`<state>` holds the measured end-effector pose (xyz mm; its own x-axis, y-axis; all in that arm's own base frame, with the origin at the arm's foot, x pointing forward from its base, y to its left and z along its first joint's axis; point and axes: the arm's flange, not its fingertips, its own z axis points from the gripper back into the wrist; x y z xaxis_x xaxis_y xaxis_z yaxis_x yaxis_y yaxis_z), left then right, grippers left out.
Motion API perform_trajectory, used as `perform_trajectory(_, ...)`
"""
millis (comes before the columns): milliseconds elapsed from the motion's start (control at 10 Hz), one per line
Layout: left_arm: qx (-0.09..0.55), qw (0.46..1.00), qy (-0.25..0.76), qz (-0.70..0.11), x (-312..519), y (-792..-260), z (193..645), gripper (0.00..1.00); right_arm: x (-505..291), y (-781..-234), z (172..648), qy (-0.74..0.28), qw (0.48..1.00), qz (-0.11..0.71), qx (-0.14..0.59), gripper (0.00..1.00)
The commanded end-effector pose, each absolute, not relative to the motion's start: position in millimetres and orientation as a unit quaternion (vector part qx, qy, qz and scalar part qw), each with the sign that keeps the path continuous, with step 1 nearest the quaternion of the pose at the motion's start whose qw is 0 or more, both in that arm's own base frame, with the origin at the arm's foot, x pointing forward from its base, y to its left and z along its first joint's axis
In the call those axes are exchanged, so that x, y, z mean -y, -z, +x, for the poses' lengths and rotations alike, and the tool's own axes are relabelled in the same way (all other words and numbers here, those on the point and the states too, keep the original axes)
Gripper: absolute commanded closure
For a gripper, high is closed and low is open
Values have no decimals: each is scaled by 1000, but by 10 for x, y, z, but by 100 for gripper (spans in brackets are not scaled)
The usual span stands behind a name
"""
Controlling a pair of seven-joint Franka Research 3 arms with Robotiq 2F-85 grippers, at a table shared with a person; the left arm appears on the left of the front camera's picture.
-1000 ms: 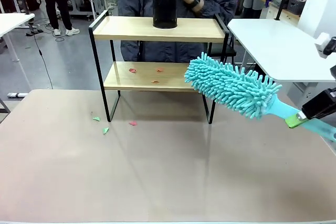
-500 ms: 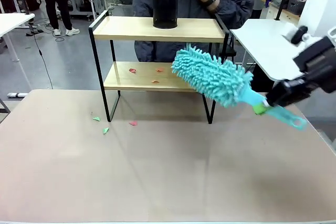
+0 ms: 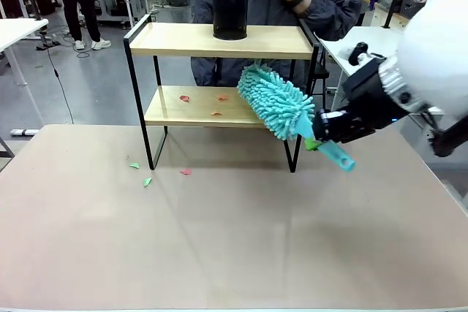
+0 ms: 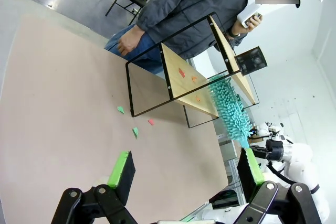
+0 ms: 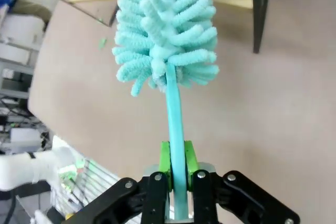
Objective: Clean the shelf.
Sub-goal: Clean the remaining tier of the Shelf with the Duster once objects are removed.
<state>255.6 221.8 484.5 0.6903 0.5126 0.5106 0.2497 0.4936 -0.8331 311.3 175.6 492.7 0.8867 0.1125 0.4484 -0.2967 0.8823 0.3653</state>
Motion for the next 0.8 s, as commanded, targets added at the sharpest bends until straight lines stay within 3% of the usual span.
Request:
perform_trajectory(0,398,766,-76,-499,-2207,-4844,2559,0,-1992,-4917,3337,-65,945,217,234,100)
perform_trajectory(700,398,766,-76,-499,-2207,-4844,2559,0,-2619,-4721,3858,-23,951,185,245,100)
